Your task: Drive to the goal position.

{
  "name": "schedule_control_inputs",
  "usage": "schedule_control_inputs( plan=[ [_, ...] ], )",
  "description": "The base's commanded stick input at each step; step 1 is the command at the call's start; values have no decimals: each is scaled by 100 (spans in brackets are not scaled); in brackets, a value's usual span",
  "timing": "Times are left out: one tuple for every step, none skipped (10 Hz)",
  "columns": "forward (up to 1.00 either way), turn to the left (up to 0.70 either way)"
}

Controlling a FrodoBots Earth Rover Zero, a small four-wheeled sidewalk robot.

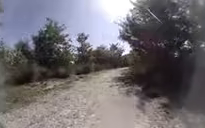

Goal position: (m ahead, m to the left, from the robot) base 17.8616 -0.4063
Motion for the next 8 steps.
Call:
schedule_control_inputs(
  plan=[
    [70,0],
    [70,0],
    [70,0],
    [70,0],
    [70,0],
    [70,0],
    [70,0],
    [70,0]
  ],
)
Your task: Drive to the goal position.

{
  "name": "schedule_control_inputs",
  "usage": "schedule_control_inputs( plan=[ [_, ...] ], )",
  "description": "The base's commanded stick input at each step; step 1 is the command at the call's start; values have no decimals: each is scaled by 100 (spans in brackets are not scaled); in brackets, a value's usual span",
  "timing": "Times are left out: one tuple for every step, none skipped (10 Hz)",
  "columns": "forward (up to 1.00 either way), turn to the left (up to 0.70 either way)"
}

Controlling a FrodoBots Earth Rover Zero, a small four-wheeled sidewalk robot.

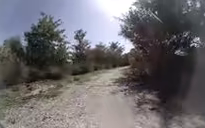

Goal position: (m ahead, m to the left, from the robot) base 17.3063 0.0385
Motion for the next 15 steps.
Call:
schedule_control_inputs(
  plan=[
    [70,0],
    [70,0],
    [70,0],
    [70,0],
    [70,0],
    [70,0],
    [70,0],
    [70,0],
    [70,0],
    [70,0],
    [70,0],
    [70,0],
    [70,0],
    [70,0],
    [70,0]
  ],
)
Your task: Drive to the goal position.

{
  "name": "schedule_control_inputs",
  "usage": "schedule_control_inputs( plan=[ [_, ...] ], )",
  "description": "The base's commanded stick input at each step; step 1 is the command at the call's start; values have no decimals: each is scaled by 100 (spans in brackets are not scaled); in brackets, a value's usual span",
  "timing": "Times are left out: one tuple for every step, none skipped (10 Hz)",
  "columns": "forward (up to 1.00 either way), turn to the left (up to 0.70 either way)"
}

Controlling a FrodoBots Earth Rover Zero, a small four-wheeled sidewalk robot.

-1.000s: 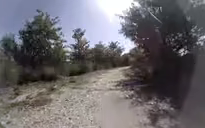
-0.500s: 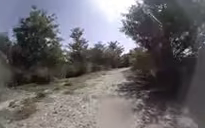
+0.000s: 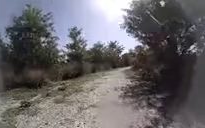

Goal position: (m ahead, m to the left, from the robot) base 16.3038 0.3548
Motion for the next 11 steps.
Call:
schedule_control_inputs(
  plan=[
    [70,0],
    [70,0],
    [70,0],
    [70,0],
    [70,0],
    [70,0],
    [70,0],
    [70,0],
    [70,0],
    [70,0],
    [70,-6]
  ],
)
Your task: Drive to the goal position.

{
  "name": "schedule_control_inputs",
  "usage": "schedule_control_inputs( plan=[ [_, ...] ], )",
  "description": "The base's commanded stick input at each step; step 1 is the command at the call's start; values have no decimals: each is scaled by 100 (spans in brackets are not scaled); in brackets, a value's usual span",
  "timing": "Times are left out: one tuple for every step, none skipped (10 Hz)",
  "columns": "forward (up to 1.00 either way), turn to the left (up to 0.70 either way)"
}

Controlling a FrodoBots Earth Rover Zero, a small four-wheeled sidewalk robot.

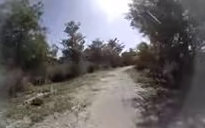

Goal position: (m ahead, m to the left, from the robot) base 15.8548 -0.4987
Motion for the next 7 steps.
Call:
schedule_control_inputs(
  plan=[
    [70,-35],
    [70,-25],
    [70,0],
    [70,0],
    [70,0],
    [70,0],
    [70,0]
  ],
)
